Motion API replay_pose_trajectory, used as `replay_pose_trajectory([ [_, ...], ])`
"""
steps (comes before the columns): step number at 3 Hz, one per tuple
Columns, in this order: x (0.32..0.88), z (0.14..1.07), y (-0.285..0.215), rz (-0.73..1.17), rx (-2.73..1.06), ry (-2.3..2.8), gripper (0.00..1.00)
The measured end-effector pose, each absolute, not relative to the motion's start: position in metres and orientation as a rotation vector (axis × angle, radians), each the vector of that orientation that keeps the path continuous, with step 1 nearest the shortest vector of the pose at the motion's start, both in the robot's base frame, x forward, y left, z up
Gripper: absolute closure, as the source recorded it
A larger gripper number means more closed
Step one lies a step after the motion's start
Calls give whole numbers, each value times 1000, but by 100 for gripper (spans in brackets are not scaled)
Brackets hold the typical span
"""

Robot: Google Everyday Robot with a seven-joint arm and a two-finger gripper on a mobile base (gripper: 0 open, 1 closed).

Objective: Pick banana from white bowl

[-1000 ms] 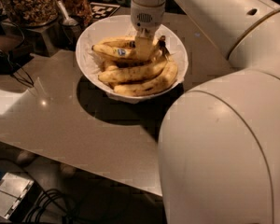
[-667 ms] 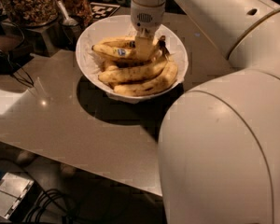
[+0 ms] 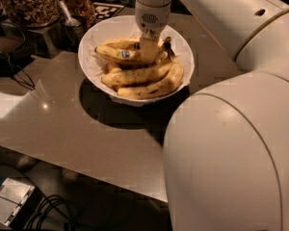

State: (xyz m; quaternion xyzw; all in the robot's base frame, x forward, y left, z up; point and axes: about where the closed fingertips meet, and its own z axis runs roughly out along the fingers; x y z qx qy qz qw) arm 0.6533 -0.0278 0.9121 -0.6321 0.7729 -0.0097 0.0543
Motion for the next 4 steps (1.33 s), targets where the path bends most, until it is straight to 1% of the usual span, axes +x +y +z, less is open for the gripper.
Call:
replay_pose_trajectory([
  [1, 653, 907, -28, -29, -1920, 2348, 12],
  [2, 653, 907, -28, -30, -1919, 2347, 0],
  [4, 662, 907, -23, -30, -1900, 2302, 0],
])
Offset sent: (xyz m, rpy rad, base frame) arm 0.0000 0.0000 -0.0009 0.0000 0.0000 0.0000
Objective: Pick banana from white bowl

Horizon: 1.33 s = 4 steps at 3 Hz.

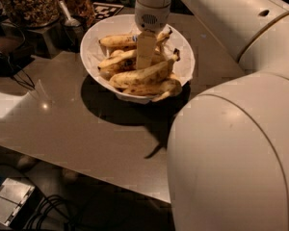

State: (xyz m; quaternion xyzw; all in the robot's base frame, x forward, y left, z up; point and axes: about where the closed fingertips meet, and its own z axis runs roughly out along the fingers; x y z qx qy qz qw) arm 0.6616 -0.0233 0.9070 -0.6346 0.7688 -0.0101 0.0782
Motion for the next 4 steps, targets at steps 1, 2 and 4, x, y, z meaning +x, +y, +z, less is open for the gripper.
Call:
replay_pose_trajectory([
  [1, 664, 905, -23, -41, -1895, 2280, 17],
  [2, 664, 903, -24, -75, -1895, 2266, 42],
  [4, 664, 903, -24, -75, -1895, 2266, 87],
])
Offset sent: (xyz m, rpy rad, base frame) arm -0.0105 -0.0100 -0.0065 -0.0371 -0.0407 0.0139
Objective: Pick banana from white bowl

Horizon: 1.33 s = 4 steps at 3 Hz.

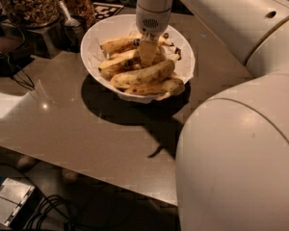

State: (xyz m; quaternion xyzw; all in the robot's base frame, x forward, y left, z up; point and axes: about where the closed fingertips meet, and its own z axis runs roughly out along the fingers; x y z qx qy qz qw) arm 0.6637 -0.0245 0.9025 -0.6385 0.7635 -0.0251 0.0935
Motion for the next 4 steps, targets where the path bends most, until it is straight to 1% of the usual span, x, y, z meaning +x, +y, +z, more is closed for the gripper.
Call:
replay_pose_trajectory([
  [1, 664, 904, -22, -18, -1886, 2245, 100],
  [4, 663, 922, -15, 163, -1871, 2178, 100],
])
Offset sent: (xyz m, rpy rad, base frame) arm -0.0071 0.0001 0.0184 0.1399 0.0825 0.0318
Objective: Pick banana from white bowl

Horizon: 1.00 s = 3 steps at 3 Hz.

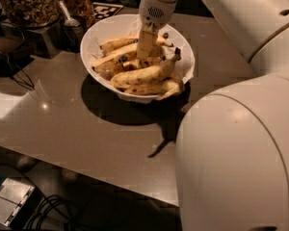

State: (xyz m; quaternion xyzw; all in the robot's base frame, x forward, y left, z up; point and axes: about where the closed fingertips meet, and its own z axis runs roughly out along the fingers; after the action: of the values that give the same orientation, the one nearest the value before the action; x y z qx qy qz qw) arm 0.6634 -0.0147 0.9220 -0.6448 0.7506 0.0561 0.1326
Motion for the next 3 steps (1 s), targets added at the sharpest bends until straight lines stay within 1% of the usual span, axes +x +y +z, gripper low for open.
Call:
replay_pose_trajectory([
  [2, 654, 939, -21, 272, -1808, 2102, 100],
  [3, 643, 955, -34, 289, -1751, 2086, 100],
])
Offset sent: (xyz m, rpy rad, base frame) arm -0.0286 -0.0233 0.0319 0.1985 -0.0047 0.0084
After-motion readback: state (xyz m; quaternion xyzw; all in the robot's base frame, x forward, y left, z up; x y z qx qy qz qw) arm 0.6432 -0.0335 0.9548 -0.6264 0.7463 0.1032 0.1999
